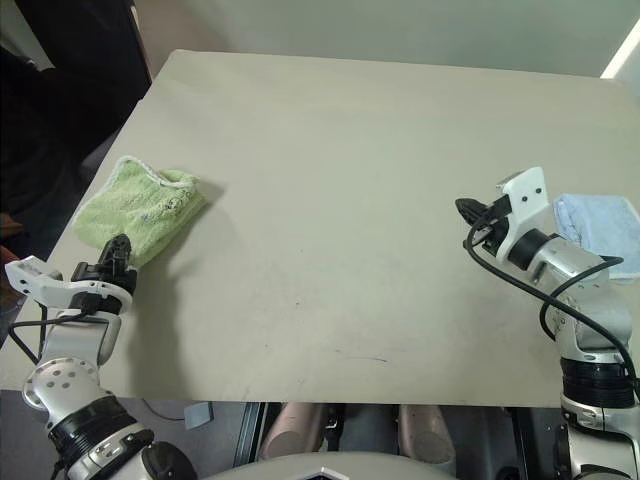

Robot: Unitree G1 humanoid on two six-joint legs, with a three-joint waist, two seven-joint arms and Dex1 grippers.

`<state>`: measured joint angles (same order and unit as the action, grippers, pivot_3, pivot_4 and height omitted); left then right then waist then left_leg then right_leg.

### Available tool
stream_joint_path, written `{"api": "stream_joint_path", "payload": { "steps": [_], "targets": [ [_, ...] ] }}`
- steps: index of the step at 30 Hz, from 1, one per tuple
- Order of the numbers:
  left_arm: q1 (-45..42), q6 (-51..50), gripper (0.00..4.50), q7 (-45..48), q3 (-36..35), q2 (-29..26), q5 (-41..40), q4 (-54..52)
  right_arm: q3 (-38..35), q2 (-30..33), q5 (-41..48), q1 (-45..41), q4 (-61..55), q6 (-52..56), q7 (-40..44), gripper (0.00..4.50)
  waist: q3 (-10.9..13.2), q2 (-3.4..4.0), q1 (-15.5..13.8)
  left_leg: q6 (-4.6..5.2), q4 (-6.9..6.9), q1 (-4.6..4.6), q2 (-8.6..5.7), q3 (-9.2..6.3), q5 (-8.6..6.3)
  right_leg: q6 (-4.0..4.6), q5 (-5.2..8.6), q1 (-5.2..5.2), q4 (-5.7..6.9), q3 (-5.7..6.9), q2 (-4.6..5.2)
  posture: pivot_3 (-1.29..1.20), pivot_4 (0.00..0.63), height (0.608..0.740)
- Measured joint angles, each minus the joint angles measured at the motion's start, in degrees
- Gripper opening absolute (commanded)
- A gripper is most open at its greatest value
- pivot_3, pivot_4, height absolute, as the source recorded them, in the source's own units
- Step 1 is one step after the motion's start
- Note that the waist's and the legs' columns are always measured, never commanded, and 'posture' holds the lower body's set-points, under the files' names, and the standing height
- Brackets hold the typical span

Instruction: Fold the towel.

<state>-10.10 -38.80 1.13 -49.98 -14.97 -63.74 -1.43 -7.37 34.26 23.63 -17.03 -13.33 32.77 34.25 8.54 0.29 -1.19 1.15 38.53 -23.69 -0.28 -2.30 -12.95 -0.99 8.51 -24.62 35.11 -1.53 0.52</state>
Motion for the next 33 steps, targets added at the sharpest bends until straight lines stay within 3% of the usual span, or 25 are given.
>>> {"api": "stream_joint_path", "payload": {
  "steps": [8,13,19,23,26,33],
  "targets": [
    [2.9,-0.1,4.42,0.5,1.4,-1.5,-3.4,-0.7,0.6,-0.7,-0.3,-0.6,0.5,-0.5,0.2,0.0,0.0,0.0,0.4,-0.06,-0.13,0.28,0.06,-0.03,0.0,0.07,-0.04,0.24,-0.07,-0.03,-0.1,0.0,0.15,0.735],
    [11.9,-4.0,4.47,7.6,4.2,-5.1,-5.0,-3.9,1.3,-1.5,-0.3,-0.4,0.5,-0.7,0.2,0.0,0.0,0.0,1.0,-0.21,-0.31,0.26,0.11,-0.03,-0.09,0.08,0.13,0.11,-0.08,-0.04,-0.15,0.0,0.15,0.735],
    [20.2,-7.5,4.47,19.5,18.3,-9.7,-0.7,-15.1,1.3,-1.7,-0.3,-0.2,-0.1,-0.7,0.1,0.0,0.0,0.04,0.4,-0.2,-0.31,0.24,0.1,-0.12,-0.19,0.15,0.23,0.13,-0.08,-0.04,-0.13,0.0,0.15,0.735],
    [13.9,0.3,4.47,23.1,31.6,-13.8,14.6,-18.9,1.4,-2.1,-0.3,0.0,-0.8,-0.4,-0.3,0.0,0.0,0.05,0.3,-0.26,-0.25,0.25,0.1,-0.18,-0.16,0.35,0.1,0.12,-0.05,-0.08,-0.16,0.0,0.15,0.735],
    [7.4,6.0,4.47,24.3,37.6,-13.8,22.8,-18.0,1.6,-2.9,-0.3,0.1,-1.1,0.1,-1.1,0.0,0.0,0.04,0.6,-0.19,-0.23,0.25,0.1,-0.18,-0.11,0.38,0.07,0.11,-0.05,-0.08,-0.16,0.0,0.15,0.735],
    [-7.2,15.5,4.47,26.7,44.2,-12.0,34.1,-9.2,2.1,-5.0,-0.3,0.6,-3.3,1.2,-3.7,0.0,0.0,0.06,1.1,-0.19,-0.29,0.02,0.13,-0.16,-0.17,0.71,-0.19,-0.2,-0.06,-0.06,-0.17,0.0,0.15,0.735]
  ]
}}
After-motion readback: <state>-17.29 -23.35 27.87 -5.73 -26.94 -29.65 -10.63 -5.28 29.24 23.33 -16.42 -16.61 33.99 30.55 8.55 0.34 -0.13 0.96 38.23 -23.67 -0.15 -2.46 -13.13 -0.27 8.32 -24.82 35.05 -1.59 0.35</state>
